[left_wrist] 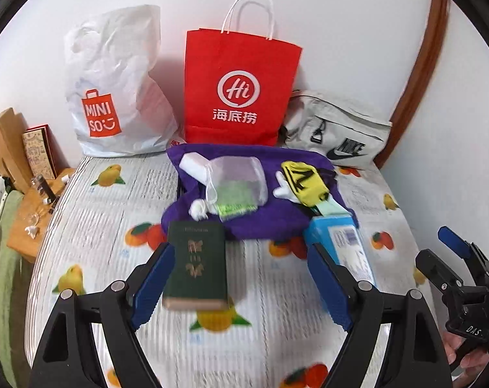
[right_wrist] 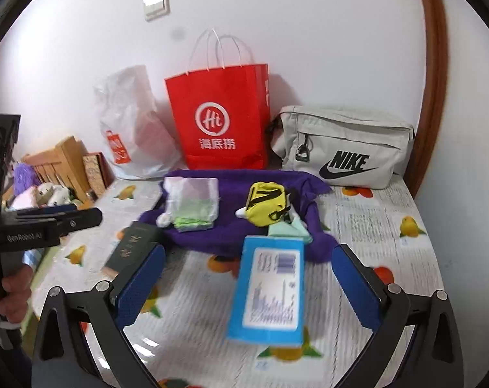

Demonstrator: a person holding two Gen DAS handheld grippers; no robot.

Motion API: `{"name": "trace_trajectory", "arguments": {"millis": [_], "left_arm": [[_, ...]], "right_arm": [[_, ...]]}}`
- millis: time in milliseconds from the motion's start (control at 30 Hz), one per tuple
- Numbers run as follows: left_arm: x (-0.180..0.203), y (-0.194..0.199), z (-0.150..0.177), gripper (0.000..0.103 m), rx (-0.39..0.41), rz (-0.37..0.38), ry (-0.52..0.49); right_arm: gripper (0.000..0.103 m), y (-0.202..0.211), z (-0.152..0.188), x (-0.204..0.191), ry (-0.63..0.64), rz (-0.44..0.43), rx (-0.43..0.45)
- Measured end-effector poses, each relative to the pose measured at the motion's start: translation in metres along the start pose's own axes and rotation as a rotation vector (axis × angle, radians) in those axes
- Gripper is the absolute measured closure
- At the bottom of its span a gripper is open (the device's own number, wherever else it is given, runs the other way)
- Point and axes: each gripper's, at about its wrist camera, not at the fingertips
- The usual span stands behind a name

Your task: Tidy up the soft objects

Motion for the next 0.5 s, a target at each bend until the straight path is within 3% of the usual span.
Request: {"name": "trace_trajectory", "arguments": {"millis": [500], "left_arm": [[0.01, 0.07, 0.071, 0.015, 0.057, 0.009, -0.056]], "right_arm": [[0.002, 0.087, 0.044, -0.031, -0.061, 0.04, 0.019]]}}
Point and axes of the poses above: each gripper's, at about its wrist camera, not at the fingertips, and y roughly against the way its jaws point, x to its right, z to its underside, and after that the axes turned 14 degrees about y, right-handed
